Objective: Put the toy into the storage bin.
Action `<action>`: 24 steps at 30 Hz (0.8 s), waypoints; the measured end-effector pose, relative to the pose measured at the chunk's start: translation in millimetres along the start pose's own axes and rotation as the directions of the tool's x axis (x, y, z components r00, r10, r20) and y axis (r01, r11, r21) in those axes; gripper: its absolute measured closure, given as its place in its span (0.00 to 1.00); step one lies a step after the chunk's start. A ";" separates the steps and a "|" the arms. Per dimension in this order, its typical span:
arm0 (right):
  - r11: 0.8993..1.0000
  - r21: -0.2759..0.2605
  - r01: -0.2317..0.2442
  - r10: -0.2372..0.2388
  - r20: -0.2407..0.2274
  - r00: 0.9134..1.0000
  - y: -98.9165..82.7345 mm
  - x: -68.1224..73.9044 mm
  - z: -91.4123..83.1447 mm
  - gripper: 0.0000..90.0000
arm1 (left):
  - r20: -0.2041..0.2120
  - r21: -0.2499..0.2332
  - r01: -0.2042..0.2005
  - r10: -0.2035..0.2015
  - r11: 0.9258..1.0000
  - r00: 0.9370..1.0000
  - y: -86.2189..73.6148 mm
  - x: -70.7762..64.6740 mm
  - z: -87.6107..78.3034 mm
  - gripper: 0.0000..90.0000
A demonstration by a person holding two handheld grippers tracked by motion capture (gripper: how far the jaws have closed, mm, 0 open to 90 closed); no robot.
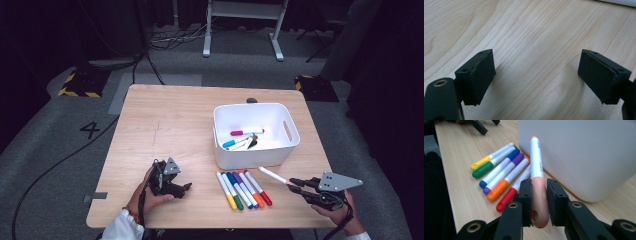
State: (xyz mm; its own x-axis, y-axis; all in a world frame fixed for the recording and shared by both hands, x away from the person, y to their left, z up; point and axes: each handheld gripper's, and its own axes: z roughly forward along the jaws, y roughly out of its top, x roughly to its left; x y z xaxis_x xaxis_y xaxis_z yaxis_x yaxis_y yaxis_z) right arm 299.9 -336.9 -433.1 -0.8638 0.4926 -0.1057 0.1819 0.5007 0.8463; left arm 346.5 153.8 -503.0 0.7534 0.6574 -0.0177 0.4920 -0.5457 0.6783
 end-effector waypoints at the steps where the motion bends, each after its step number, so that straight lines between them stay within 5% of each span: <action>1: 1.000 -0.007 0.017 -0.017 -0.005 1.000 4.9 1.6 -1.9 0.84 | 0.000 0.000 0.000 0.000 1.000 1.000 0.0 0.0 0.0 0.16; 10: 0.991 -0.070 0.114 -0.115 -0.022 0.993 51.0 -2.4 -19.9 0.84 | -0.001 0.000 0.001 -0.001 1.000 1.000 0.0 -0.1 0.0 0.16; 19: 0.991 -0.066 0.114 -0.118 -0.059 0.991 98.8 -44.5 -13.7 0.84 | 0.000 0.000 0.001 -0.001 1.000 1.000 0.0 0.0 0.0 0.16; 24: 0.993 -0.011 0.119 -0.120 -0.057 0.991 114.3 -67.2 1.9 0.84 | 0.000 0.001 0.002 -0.002 1.000 1.000 0.0 -0.1 0.0 0.16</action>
State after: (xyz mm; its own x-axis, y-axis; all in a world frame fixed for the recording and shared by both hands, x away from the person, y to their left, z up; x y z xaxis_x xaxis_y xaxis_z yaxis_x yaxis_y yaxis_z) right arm 379.6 -311.4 -330.3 -0.9047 0.3878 -0.1767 0.0721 0.5479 0.8335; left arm 346.4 153.8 -503.0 0.7523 0.6586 -0.0193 0.4942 -0.5447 0.6776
